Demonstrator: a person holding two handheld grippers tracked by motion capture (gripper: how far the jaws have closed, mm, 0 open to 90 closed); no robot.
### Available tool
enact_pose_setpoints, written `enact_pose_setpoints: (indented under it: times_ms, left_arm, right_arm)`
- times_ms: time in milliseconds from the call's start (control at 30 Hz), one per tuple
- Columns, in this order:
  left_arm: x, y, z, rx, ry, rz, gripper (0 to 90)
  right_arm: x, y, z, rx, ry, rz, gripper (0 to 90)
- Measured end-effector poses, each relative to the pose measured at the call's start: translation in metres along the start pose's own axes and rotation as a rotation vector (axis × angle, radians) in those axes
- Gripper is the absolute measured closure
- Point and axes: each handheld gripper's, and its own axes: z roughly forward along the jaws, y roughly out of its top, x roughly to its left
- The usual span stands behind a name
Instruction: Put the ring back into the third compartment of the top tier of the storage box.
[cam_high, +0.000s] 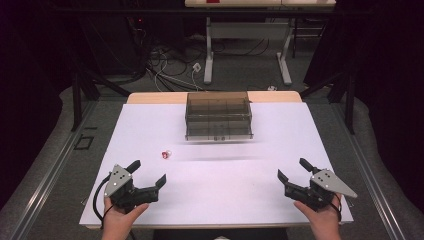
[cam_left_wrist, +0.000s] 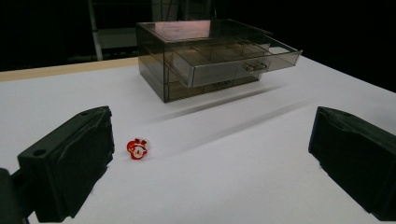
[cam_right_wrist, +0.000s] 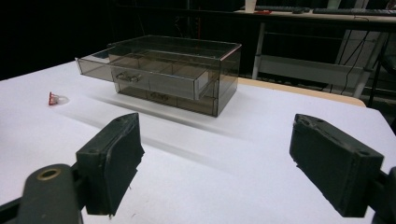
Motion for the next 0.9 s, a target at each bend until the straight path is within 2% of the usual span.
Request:
enact_pose_setpoints:
  times_ms: [100,400,433,533,567,767,800,833,900]
  left_arm:
    - [0.001,0.000,0.001,0.001,-0.007,-0.008,0.2]
    - [0.005,0.001,0.001,0.004,-0.019,-0.028,0.2]
    - [0.006,0.001,0.001,0.002,-0.015,-0.038,0.2]
    - [0.008,0.002,0.001,-0.001,-0.010,-0.050,0.2]
    - [0.008,0.002,0.001,0.000,-0.011,-0.066,0.2]
    - [0.011,0.005,0.002,0.007,0.001,-0.069,0.2]
    - [0.012,0.006,0.002,0.011,0.003,-0.059,0.2]
    - [0.013,0.007,0.003,0.008,0.006,-0.072,0.2]
    - [0.014,0.008,0.004,0.011,0.008,-0.072,0.2]
  right_arm:
    - [-0.002,-0.002,0.001,0.011,0.003,-0.007,16.1]
    - [-0.006,-0.007,0.006,0.047,0.011,0.019,15.0]
    - [-0.007,-0.009,0.007,0.053,-0.004,0.037,15.0]
    - [-0.008,-0.009,0.007,0.057,-0.002,0.042,14.9]
    - [-0.008,-0.009,0.007,0.059,-0.003,0.050,14.9]
    - [-0.009,-0.009,0.007,0.059,-0.001,0.045,14.9]
    - [-0.009,-0.009,0.007,0.058,-0.005,0.048,15.0]
    - [-0.009,-0.008,0.007,0.057,-0.004,0.047,15.0]
    - [-0.009,-0.008,0.007,0.057,-0.004,0.047,14.9]
